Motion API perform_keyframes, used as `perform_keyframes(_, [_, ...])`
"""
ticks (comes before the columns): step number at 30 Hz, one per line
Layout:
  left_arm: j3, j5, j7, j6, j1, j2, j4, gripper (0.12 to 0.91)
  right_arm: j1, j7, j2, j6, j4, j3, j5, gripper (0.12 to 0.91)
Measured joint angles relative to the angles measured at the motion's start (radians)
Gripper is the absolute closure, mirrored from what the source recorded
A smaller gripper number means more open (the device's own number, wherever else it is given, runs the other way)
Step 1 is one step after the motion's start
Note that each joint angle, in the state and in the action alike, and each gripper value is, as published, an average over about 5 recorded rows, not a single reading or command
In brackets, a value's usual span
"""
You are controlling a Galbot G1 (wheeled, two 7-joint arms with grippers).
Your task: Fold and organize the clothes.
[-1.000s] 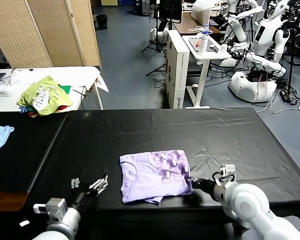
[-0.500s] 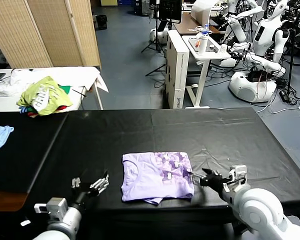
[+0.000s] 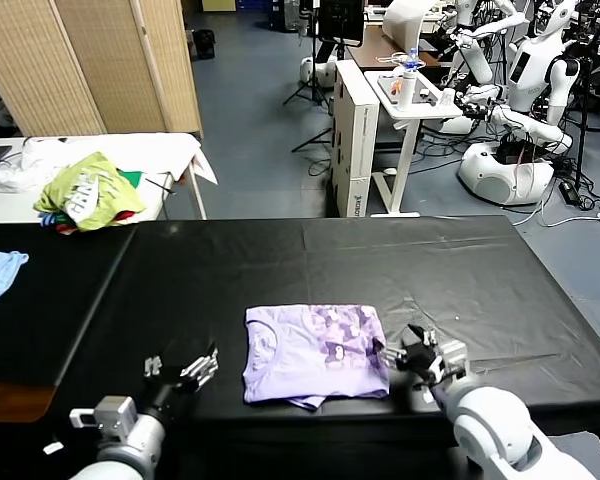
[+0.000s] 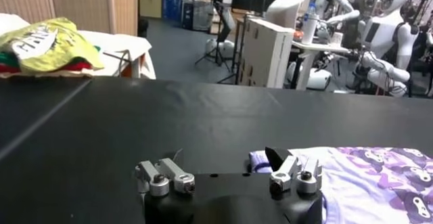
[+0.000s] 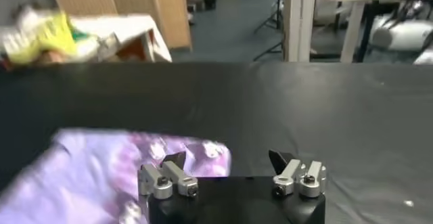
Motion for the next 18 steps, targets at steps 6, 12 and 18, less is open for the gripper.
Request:
perform_keyframes(6, [-0.002, -0.010, 0.000, -0.006, -0.006, 0.000, -0.007, 0.123, -0.013, 0.015, -0.008, 0.056, 0.020, 0.030, -0.044, 0.118])
perform_keyframes(12, [-0.012, -0.030, -0.006, -0.039, 0.000, 0.006, -0.032, 0.123, -0.054, -0.002, -0.013, 0.196, 0.063, 0.112, -0.013, 0.118])
perform_keyframes(18, [-0.007, -0.055, -0.036, -0.104, 0.029, 0.027, -0.044, 0.123, -0.163, -0.061, 0.025, 0.380, 0.081, 0.181, -0.101, 0.118])
